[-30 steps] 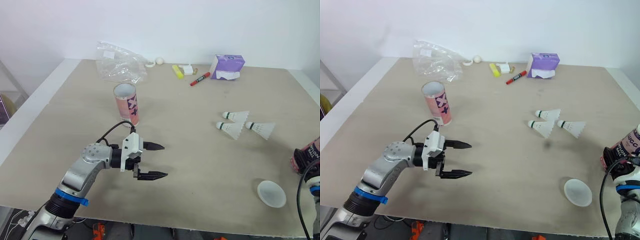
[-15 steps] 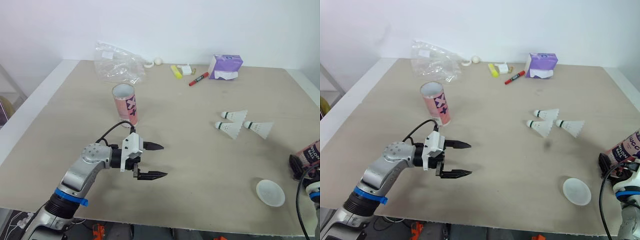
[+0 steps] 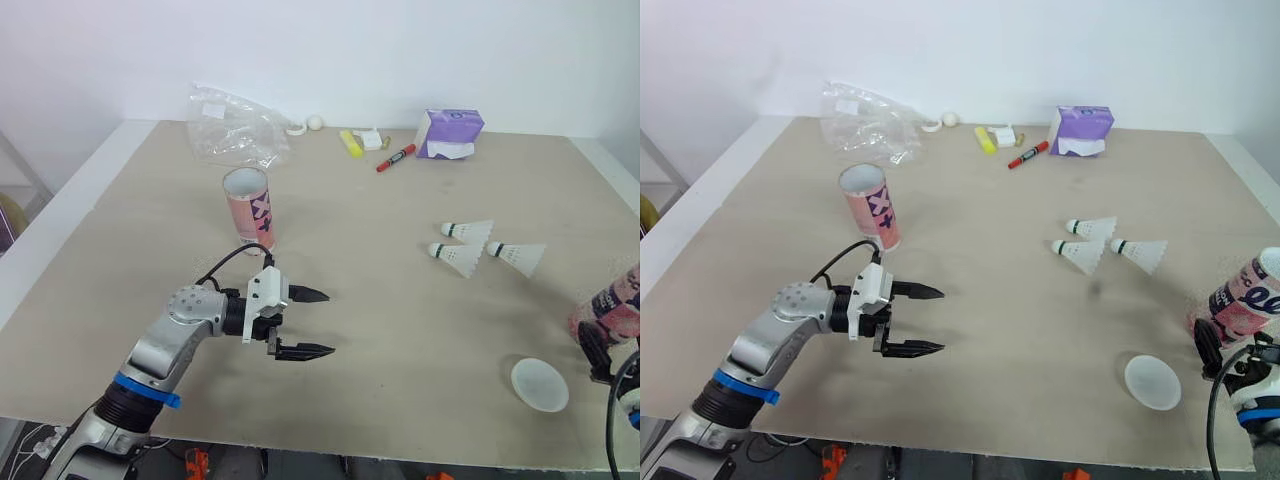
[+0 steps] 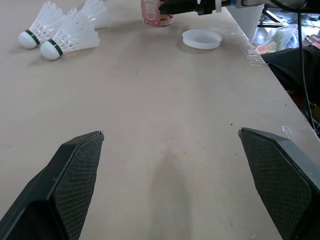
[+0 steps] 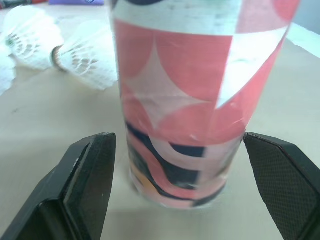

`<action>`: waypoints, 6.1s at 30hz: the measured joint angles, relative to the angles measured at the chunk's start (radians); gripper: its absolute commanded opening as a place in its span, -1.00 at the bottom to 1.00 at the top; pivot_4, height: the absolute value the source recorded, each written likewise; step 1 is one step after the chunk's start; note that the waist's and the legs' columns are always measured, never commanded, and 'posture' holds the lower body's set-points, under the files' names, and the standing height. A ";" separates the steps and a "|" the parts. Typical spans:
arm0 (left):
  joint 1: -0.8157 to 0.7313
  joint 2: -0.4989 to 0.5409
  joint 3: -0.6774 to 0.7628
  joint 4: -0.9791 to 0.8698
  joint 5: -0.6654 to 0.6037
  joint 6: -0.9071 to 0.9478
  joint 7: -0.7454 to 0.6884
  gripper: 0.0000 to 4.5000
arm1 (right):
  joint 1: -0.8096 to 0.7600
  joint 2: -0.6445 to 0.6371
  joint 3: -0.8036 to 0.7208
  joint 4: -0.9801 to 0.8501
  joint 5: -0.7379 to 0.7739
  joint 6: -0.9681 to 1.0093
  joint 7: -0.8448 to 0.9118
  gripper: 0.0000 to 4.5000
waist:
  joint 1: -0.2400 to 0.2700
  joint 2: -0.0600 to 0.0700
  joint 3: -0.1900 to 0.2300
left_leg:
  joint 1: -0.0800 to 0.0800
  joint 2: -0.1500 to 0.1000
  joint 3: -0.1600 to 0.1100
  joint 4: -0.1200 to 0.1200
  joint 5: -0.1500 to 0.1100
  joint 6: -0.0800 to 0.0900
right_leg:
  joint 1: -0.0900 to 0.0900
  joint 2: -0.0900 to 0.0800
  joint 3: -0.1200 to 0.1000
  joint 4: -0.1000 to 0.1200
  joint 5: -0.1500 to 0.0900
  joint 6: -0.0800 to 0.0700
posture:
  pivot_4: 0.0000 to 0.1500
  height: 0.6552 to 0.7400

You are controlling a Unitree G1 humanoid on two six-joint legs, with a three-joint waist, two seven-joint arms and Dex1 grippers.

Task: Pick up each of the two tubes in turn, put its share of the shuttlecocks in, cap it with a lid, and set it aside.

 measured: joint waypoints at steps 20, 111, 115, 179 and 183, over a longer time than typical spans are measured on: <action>0.027 -0.035 0.055 0.045 0.068 -0.034 0.184 1.00 | -0.044 -0.199 0.228 -0.376 0.104 0.077 0.394 0.95 | -0.003 -0.007 0.004 | -0.002 0.001 0.000 0.000 -0.001 -0.001 | -0.003 0.000 0.000 0.000 0.000 -0.001 | 1.00 1.00; -0.489 -0.220 0.307 1.127 0.233 -0.422 0.466 0.73 | -0.524 -0.134 0.618 -0.086 -0.051 0.038 0.579 1.00 | 0.027 -0.010 0.006 | -0.007 -0.001 -0.008 0.000 0.002 -0.008 | -0.003 0.004 -0.002 0.000 0.003 0.009 | 1.00 1.00; -0.489 -0.219 0.307 1.127 0.238 -0.431 0.473 0.73 | -0.520 -0.134 0.618 -0.087 -0.051 0.038 0.577 1.00 | 0.027 -0.010 0.006 | -0.007 -0.001 -0.008 0.000 0.002 -0.008 | -0.003 0.004 -0.002 0.000 0.003 0.009 | 1.00 1.00; -0.569 0.012 -0.314 0.253 0.469 0.157 -0.288 0.73 | -0.325 -0.098 0.333 -0.148 0.017 0.229 0.131 1.00 | 0.024 -0.008 0.006 | -0.009 0.001 -0.009 0.001 0.004 -0.005 | -0.005 0.005 -0.003 0.003 0.002 0.003 | 1.00 1.00; -0.569 0.011 -0.314 0.253 0.469 0.157 -0.287 0.73 | -0.365 -0.089 0.367 -0.064 -0.012 0.211 0.153 1.00 | 0.024 -0.007 0.005 | -0.009 0.000 -0.009 0.002 0.004 -0.005 | -0.005 0.005 -0.003 0.003 0.002 0.003 | 1.00 1.00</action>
